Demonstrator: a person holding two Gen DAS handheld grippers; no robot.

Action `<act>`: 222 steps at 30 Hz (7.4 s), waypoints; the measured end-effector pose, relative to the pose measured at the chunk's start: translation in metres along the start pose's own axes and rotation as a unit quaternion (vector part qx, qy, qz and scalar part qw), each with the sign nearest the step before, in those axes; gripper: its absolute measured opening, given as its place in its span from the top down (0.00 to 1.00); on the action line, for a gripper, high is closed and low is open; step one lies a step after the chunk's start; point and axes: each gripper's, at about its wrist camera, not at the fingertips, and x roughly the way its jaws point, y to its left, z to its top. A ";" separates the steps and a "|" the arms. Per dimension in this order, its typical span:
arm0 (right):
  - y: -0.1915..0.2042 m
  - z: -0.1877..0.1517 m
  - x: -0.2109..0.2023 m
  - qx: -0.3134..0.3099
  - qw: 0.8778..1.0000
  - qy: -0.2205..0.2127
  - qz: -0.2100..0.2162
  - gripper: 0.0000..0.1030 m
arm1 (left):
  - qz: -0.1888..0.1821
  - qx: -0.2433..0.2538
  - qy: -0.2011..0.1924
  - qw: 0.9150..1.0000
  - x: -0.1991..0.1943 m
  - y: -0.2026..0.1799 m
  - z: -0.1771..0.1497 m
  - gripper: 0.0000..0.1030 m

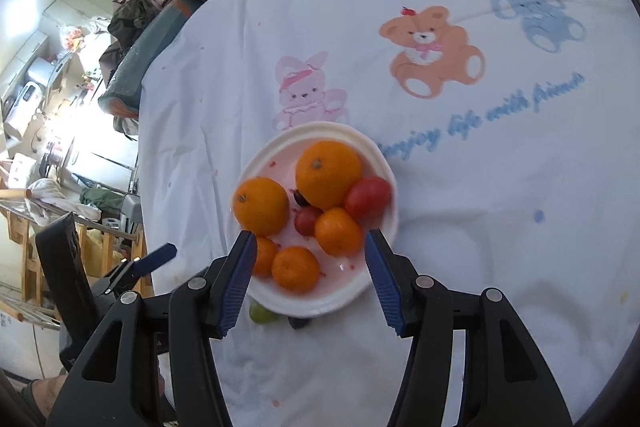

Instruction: Organize fruits

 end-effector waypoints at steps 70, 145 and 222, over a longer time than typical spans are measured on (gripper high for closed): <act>0.047 -0.087 0.105 -0.120 0.985 0.097 -0.076 0.69 | 0.004 -0.083 0.028 0.996 -0.041 0.031 -0.068 0.75; -0.033 -0.009 0.016 0.069 0.997 0.007 0.036 0.48 | -0.052 0.002 0.009 0.999 0.047 -0.051 0.020 0.75; 0.066 -0.133 -0.082 -0.139 0.960 -0.191 -0.153 0.00 | 0.024 -0.065 -0.179 0.981 -0.137 -0.001 -0.107 0.01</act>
